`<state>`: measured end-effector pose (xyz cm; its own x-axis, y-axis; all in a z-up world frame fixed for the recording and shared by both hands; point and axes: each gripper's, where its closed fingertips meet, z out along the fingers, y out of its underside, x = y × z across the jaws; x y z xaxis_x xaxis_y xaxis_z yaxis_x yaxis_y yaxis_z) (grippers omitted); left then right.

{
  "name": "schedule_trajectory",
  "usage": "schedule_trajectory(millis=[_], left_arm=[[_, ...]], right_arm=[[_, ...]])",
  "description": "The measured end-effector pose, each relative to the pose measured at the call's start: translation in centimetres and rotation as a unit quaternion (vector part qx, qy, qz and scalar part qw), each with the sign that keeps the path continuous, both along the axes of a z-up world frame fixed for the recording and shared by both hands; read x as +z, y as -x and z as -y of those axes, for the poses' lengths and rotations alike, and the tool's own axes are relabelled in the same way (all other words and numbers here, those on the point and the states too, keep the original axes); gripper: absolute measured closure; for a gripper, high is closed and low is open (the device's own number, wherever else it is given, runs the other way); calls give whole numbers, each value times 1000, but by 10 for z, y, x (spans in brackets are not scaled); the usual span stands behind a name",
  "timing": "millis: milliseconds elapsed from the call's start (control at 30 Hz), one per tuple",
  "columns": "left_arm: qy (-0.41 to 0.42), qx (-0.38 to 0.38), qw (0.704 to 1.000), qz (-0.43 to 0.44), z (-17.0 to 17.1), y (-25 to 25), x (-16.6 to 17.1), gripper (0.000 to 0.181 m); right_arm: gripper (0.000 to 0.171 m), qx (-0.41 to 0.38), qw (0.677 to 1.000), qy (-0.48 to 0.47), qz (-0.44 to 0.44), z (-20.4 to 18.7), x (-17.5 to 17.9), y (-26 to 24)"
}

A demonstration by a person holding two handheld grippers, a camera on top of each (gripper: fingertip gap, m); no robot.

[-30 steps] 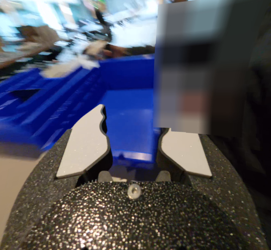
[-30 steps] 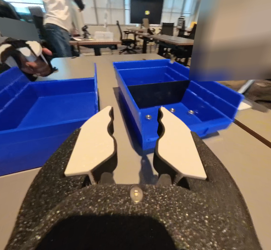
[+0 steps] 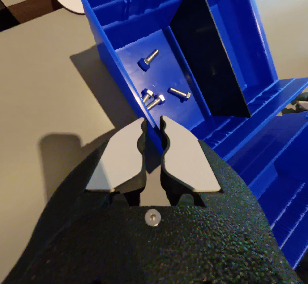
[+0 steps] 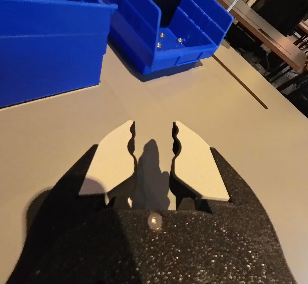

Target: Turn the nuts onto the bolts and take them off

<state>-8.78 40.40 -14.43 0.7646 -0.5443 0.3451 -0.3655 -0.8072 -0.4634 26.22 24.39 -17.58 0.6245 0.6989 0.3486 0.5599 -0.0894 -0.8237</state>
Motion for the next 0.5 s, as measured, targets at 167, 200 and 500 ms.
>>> schedule_trajectory(millis=[167,200,500], left_arm=[[-16,9,995,-99,-13,40,0,171],[-16,20,993,-115,-17,53,0,172],[-27,74,982,-173,-20,182,0,170]], right_arm=[[128,-1,1000,-4,-7,0,3,-1],[128,-1,1000,-4,-7,0,3,-1],[129,5,1000,-1,2,1,0,2]])
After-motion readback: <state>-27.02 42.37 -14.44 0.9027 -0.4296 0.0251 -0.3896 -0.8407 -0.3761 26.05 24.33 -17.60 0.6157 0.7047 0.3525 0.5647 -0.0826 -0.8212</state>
